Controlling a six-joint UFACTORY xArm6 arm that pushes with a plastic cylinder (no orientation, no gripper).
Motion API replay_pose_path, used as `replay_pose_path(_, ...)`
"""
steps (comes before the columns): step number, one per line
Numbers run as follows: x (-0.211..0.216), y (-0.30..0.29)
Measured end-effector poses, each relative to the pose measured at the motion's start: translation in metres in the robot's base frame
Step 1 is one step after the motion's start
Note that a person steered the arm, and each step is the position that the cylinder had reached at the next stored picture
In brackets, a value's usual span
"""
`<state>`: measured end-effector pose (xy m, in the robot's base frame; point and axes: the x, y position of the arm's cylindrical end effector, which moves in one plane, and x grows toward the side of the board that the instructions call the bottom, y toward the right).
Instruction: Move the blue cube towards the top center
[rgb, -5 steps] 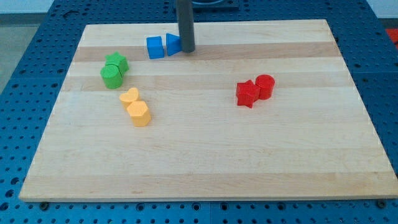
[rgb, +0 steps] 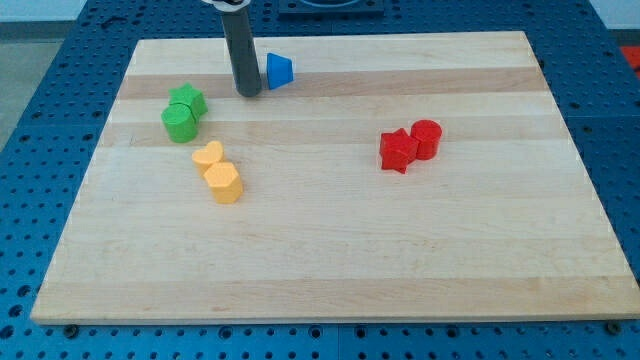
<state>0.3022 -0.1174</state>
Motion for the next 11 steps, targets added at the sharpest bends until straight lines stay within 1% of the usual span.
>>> replay_pose_path(2, -0.017, 0.011)
replay_pose_path(3, -0.014, -0.001)
replay_pose_path(5, -0.010, -0.070)
replay_pose_path(6, 0.002, -0.104)
replay_pose_path(7, -0.002, -0.094)
replay_pose_path(8, -0.006, -0.057)
replay_pose_path(9, -0.017, -0.037)
replay_pose_path(10, -0.038, -0.019)
replay_pose_path(11, -0.048, -0.011)
